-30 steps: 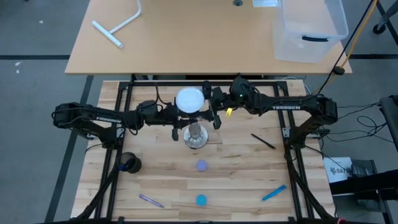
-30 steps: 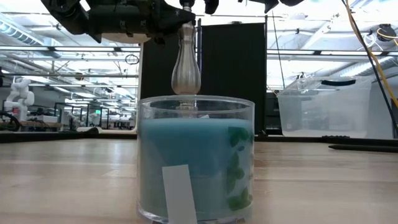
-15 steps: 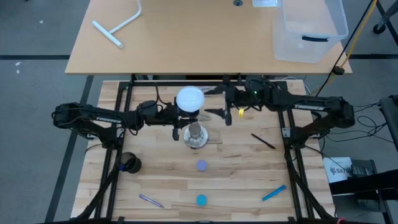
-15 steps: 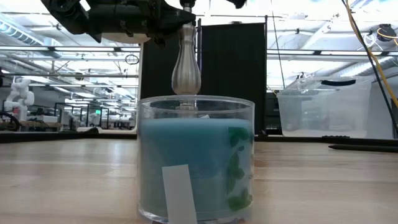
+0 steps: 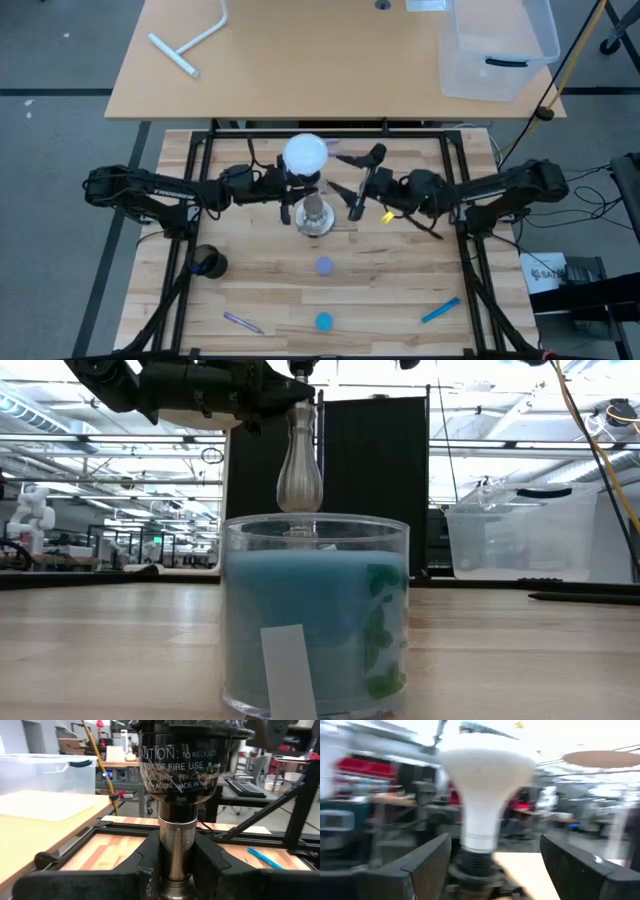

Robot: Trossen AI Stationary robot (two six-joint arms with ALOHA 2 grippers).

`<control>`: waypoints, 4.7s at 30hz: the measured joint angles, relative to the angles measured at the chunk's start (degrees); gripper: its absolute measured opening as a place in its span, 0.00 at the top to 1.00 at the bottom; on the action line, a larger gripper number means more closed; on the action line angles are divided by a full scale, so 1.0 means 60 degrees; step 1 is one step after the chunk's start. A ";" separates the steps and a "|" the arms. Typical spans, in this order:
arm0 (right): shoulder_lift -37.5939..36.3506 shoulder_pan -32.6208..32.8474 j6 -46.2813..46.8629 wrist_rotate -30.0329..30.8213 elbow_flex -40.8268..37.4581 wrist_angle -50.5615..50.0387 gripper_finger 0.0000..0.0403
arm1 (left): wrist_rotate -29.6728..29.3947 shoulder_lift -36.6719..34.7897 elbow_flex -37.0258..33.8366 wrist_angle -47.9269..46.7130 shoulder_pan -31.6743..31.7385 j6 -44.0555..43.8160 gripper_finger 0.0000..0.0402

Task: Screw lightbulb
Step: Remove the lightbulb from the silver lamp socket

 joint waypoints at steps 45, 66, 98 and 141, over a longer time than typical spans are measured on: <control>0.2947 -0.0416 -0.0731 -0.0469 0.3475 -0.0361 0.57 | 0.0106 -0.0004 -0.0011 -0.0123 0.0011 0.0118 0.81; 0.2164 -0.2081 0.2214 -0.6857 0.3583 -0.2370 0.61 | 0.2578 0.0018 0.0014 -0.0087 0.0029 0.0136 0.81; 0.0362 -0.1991 -0.1349 -0.7461 0.3712 -0.7119 0.21 | 0.2969 0.0004 0.0007 -0.0127 0.0011 0.0113 0.81; -0.1144 0.0114 0.1270 0.0215 -0.1947 -0.0742 0.22 | 0.1436 0.0004 -0.0007 0.0014 0.0007 0.0084 0.81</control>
